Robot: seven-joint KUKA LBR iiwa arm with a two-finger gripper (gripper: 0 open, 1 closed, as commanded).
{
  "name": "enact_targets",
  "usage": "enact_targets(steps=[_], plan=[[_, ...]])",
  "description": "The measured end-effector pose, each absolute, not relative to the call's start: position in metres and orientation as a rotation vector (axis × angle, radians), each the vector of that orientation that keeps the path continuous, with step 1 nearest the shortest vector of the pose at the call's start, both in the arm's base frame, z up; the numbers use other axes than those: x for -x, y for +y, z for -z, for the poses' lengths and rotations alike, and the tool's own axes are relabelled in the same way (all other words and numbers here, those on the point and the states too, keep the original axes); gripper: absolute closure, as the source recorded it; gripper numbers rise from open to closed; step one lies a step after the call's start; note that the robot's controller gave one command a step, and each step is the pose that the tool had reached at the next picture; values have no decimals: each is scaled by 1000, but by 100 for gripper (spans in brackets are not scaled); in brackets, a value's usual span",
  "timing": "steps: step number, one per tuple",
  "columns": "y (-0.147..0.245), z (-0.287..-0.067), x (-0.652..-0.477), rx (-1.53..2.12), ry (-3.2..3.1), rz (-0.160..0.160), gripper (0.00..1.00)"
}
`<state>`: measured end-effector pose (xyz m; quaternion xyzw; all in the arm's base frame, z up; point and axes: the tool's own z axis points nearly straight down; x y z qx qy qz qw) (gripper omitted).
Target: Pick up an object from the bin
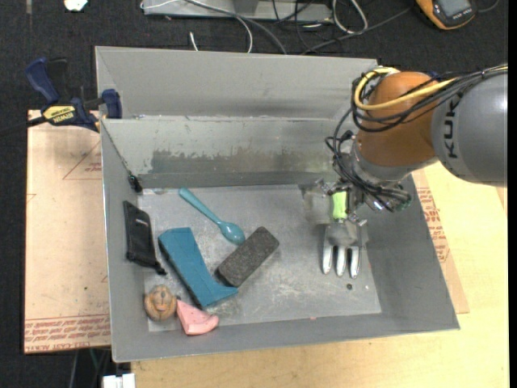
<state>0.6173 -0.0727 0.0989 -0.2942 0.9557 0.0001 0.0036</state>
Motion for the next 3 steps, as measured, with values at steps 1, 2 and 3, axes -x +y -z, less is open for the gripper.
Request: enact_targets(steps=[1,2,3], plan=[[-82,-69,-647,1103,2943,1,0],[-102,-71,-655,1216,2891,-7,100],[-102,-71,-655,1216,2890,-7,100]])
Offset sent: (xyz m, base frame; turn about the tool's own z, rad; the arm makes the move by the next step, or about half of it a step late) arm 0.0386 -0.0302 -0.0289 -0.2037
